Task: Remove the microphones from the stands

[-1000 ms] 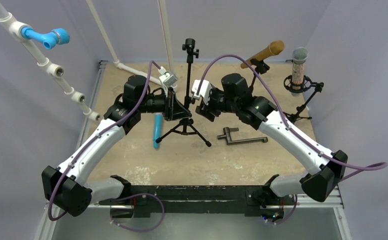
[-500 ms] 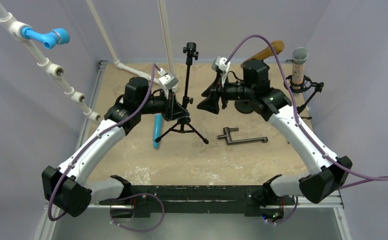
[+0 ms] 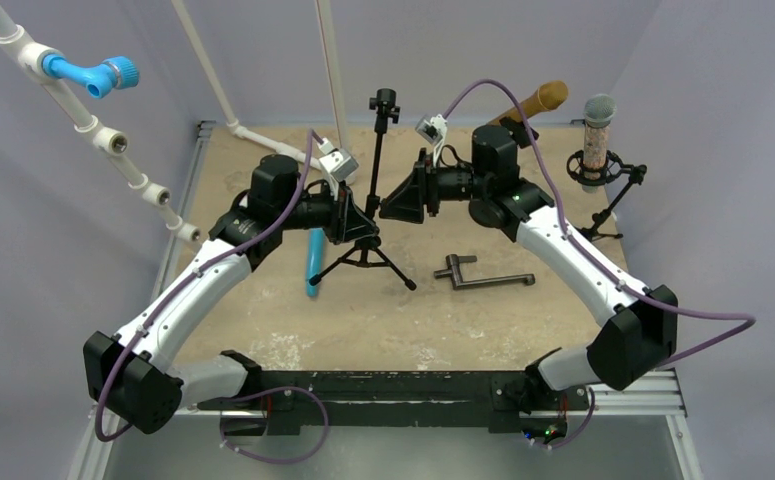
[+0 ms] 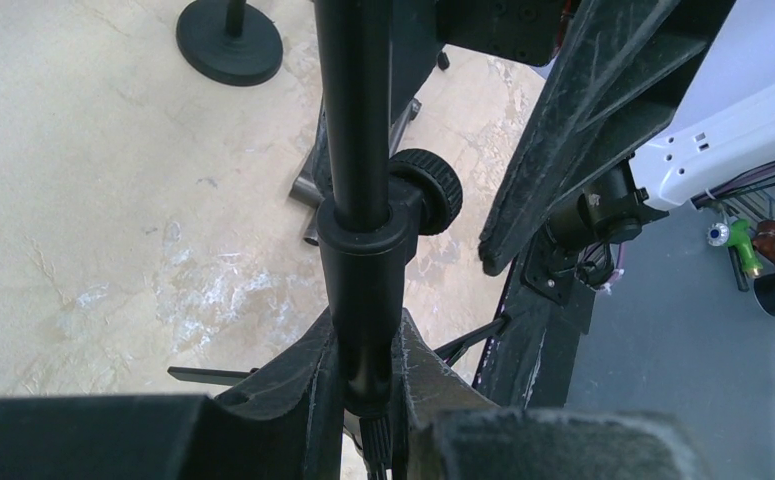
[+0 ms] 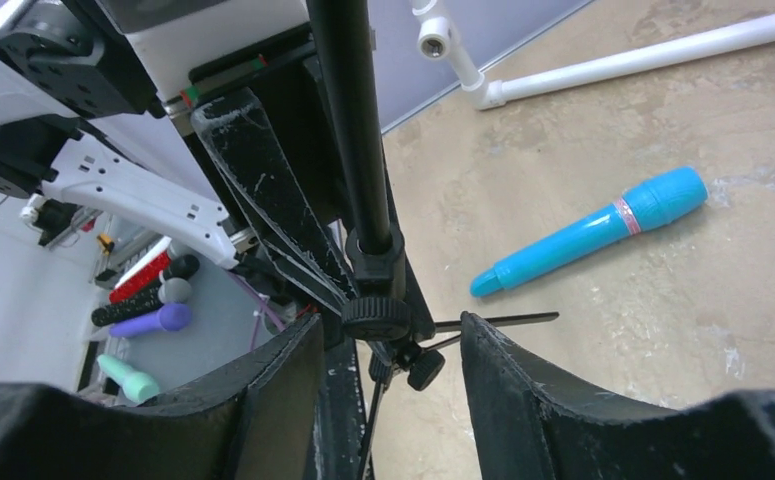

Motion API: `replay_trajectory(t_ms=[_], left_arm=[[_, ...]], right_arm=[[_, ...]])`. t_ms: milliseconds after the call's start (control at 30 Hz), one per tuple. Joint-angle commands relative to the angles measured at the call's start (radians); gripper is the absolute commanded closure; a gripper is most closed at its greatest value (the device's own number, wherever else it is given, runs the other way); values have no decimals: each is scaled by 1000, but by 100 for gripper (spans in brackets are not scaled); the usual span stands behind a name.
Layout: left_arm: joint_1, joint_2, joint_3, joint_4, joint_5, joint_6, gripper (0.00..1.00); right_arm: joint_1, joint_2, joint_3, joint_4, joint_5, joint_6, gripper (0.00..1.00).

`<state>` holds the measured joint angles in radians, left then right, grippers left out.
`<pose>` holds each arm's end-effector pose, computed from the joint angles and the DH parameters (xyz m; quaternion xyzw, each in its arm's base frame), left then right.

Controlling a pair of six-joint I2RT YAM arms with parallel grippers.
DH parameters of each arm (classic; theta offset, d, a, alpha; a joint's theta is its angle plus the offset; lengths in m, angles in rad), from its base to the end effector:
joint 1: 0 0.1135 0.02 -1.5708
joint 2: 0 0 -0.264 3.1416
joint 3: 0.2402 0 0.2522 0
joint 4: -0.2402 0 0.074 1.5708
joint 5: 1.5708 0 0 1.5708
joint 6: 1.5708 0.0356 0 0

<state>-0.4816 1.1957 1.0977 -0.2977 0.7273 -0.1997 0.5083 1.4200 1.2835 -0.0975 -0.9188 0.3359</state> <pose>0.2246 -0.1441 0.3561 0.3045 0.7425 -0.4521 0.3894 0.2694 0.1825 0.3784 -0.3343 0.6772 0.5450 0.3642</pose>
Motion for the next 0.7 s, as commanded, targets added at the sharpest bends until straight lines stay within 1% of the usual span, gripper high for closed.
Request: replay_trajectory(t_ms=[0,167,333,367,433,467,533,567,600,667], left_arm=[[-10,-31,8,74,21,16,100],[-15,-27,11,74,24,16,100],[-17,-24,17,74,27,7,100],[-17,-25,17,74,28,7,100],[-16,-27,18,74,30,2,100],[-16,-26,18,75,33,-1,100],[-17,-25,17,82,47,-18,100],[-17,-25,15,87,56,-28,100],[-16,-25,14,95,69,-39,100],[-16,-25,9,116,102,-66,100]], right_arm=[[-3,-10,2,94,-40,65,50],[-2,-8,-1,93,-34,60,59],[-2,-10,-10,69,-10,13,73],[-2,-10,-10,56,-2,-3,78],[-1,-12,-1,21,14,-53,90],[2,-13,8,-8,29,-90,93],[20,-19,50,-105,91,-220,97],[33,-24,71,-163,134,-304,99],[50,-28,95,-245,175,-439,100],[82,-40,134,-342,272,-613,100]])
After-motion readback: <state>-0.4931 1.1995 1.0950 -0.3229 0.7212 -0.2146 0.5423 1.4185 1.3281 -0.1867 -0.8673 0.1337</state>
